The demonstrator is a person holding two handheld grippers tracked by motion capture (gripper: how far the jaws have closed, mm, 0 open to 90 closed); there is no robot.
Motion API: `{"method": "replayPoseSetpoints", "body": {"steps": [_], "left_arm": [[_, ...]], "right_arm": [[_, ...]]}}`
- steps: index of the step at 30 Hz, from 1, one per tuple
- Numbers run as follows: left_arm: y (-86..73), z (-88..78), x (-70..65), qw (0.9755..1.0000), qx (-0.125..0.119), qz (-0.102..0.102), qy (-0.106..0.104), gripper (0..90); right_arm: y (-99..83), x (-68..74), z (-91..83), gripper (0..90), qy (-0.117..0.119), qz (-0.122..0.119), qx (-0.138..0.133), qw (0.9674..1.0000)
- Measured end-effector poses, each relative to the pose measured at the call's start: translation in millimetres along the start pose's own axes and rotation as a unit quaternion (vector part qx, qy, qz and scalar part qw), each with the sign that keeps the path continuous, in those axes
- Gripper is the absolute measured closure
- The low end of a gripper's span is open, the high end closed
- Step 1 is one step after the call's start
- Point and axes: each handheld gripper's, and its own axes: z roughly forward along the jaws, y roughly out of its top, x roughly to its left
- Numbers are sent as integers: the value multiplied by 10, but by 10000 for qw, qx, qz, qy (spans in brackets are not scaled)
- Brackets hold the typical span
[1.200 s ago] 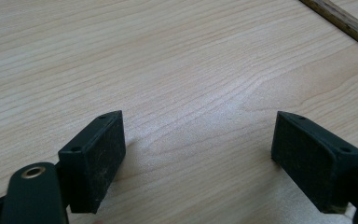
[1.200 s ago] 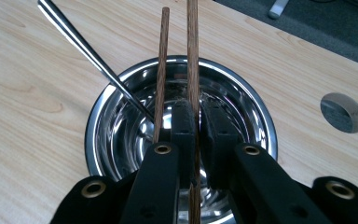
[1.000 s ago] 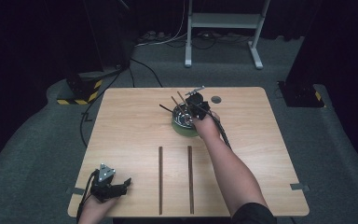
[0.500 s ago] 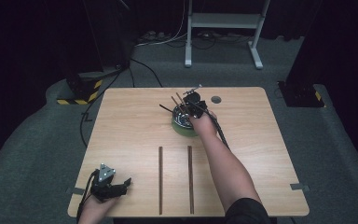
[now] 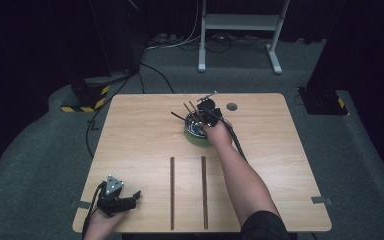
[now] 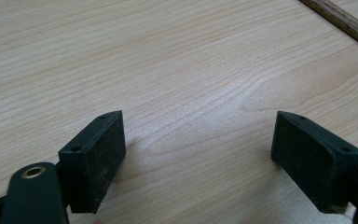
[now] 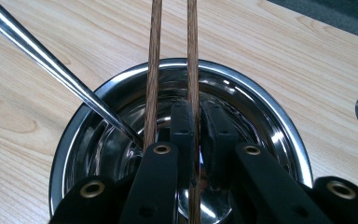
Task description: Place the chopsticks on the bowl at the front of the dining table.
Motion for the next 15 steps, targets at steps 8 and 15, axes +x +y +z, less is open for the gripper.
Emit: {"method": "replayPoseSetpoints", "body": {"steps": [8,15], "left_arm": [[0,-1,2,10000,-2,-11,2,179],[-7,-14,-19,10000,-46,29,50,233]], "right_arm": [[-8,-23,-133,758,164,26,-191,9997],[-298,-151,-510,744,239,-17,-586,9980]]}}
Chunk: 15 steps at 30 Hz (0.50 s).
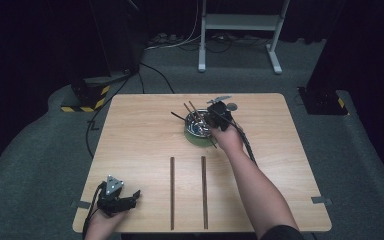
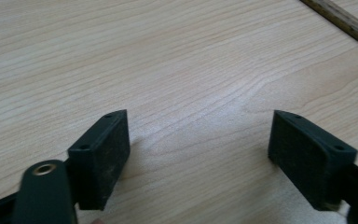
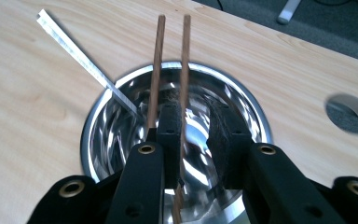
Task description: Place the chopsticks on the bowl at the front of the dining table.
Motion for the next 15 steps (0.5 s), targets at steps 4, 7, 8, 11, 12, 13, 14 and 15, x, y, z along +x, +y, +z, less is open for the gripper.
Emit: {"method": "replayPoseSetpoints", "body": {"steps": [4,7,8,11,12,13,14,15], "left_arm": [[-25,-35,-30,9996,-87,245,73,267],[-36,-49,-60,9978,-201,568,290,273],[-20,-52,-78,9969,-158,636,439,329],[78,-9,-107,9992,17,323,254,366],[123,-2,-126,9993,20,294,220,394],[264,-11,-156,9996,-204,168,8,410],[344,-9,-173,9991,-376,140,-97,417],[434,1,-189,9987,-474,136,-161,417]], "right_arm": [[-482,-112,-392,787,244,141,-386,9989],[-673,-141,-510,790,292,102,-504,9982],[-834,-165,-588,788,294,-75,-649,9974],[-958,-195,-629,782,273,-215,-746,9966],[-1007,-209,-642,781,224,-289,-793,9962],[-1084,-221,-663,782,187,-369,-850,9955],[-1109,-224,-668,782,166,-408,-845,9954],[-1127,-229,-673,783,126,-426,-814,9957]]}}
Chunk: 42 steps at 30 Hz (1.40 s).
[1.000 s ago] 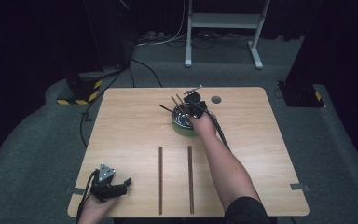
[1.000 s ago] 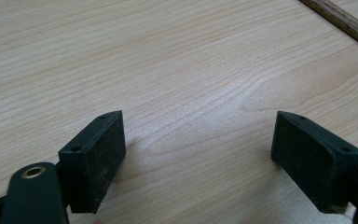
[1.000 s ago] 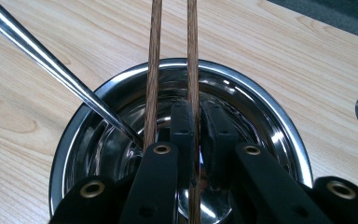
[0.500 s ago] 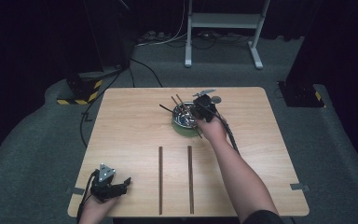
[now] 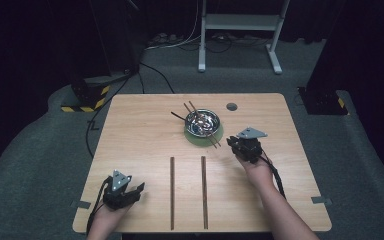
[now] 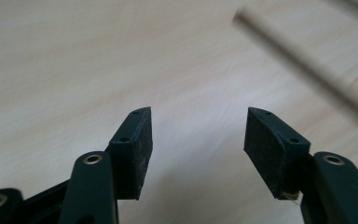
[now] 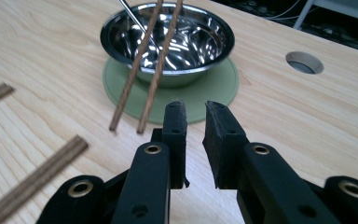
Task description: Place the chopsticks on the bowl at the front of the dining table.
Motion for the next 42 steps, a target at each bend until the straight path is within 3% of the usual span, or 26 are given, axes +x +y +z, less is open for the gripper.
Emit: {"method": "replayPoseSetpoints", "body": {"steps": [1,3,4,5,6,7,8,9,10,11,12,13,16,21,23,25,29,35,42], "left_arm": [[0,0,0,10000,0,0,0,417],[180,94,-25,9999,-78,-151,-30,419],[285,166,-51,9998,-45,-169,38,466],[345,207,-77,9999,-20,-140,82,466],[474,316,-141,10000,-10,-86,36,538],[474,316,-141,10000,-10,-86,36,558],[557,429,-217,9999,-123,-92,33,558],[675,608,-371,9997,-232,-58,43,615],[675,608,-371,9997,-232,-58,43,628],[734,653,-405,9993,-12,364,50,628],[780,736,-482,9993,-50,376,23,694],[824,810,-549,9991,-88,423,-38,694],[946,1019,-727,9988,-173,433,-131,780],[1124,1358,-949,9990,-237,385,-66,782],[1177,1562,-1053,9995,-135,299,-10,780],[1194,1615,-1075,9995,-110,296,-14,774],[1289,1752,-1094,9996,-177,-133,-173,769],[1292,1810,-1066,9998,-41,-149,-159,769],[1283,1827,-1097,9996,-17,-108,-274,767]], "right_arm": [[0,0,0,783,0,0,0,10000],[-32,-2,-11,793,55,77,26,10000],[-70,8,-26,855,134,165,-3,9998],[-70,8,-26,855,134,165,-3,9998],[-95,13,-26,892,162,198,2,9997],[-95,13,-26,892,162,198,2,9997],[-104,12,-29,893,178,220,6,9996],[-121,-13,-31,893,285,264,-8,9992],[-127,-22,-27,891,255,260,-47,9993],[-127,-22,-27,891,255,260,-47,9993],[-131,-47,-21,871,310,281,-81,9991],[-131,-47,-21,871,310,281,-81,9991],[-111,-68,32,840,344,320,-189,9987],[-41,-46,209,886,352,232,-108,9991],[-4,-53,262,888,366,265,-75,9990],[25,-43,301,889,389,293,-71,9988],[44,9,345,891,489,204,17,9986],[29,22,374,892,527,194,122,9983],[22,91,332,891,645,60,59,9979]]}}
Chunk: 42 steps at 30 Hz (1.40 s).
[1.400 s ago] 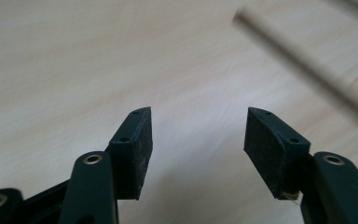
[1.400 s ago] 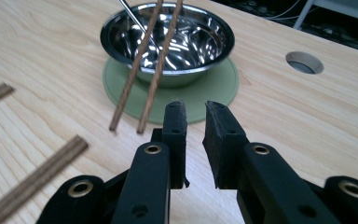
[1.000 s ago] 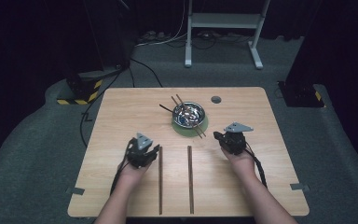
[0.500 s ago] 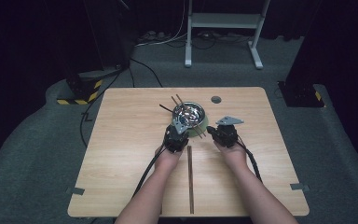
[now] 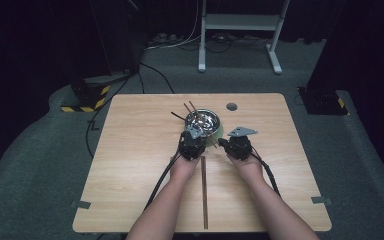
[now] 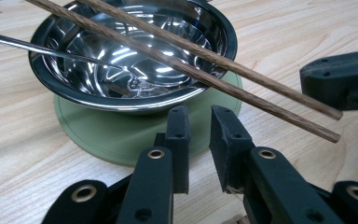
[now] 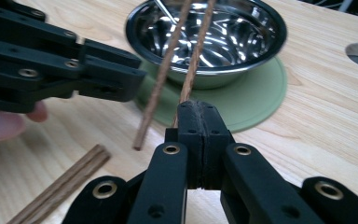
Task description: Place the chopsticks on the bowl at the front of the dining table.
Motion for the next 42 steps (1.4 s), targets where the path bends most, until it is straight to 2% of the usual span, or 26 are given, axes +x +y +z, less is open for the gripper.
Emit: {"method": "replayPoseSetpoints", "body": {"steps": [8,14,17,22,28,40,42], "left_arm": [[-8,0,-6,10000,-44,-19,-17,757],[29,0,13,9997,-185,-151,83,782],[36,12,7,9997,-204,-114,52,790],[34,21,-3,9997,-225,-92,30,790],[34,16,-4,9996,-235,-146,17,790],[4,-6,42,9998,-165,-69,17,789],[2,-13,40,9998,-187,-112,17,790]], "right_arm": [[-28,106,9,887,80,-121,1,9999],[11,34,83,872,-129,14,-19,9999],[27,17,103,869,-151,16,-40,9999],[50,67,149,861,-55,-68,-33,10000],[39,102,171,860,-35,-104,-40,9999],[41,203,179,860,39,-186,-24,9998],[47,230,179,860,46,-195,-33,9998]]}}
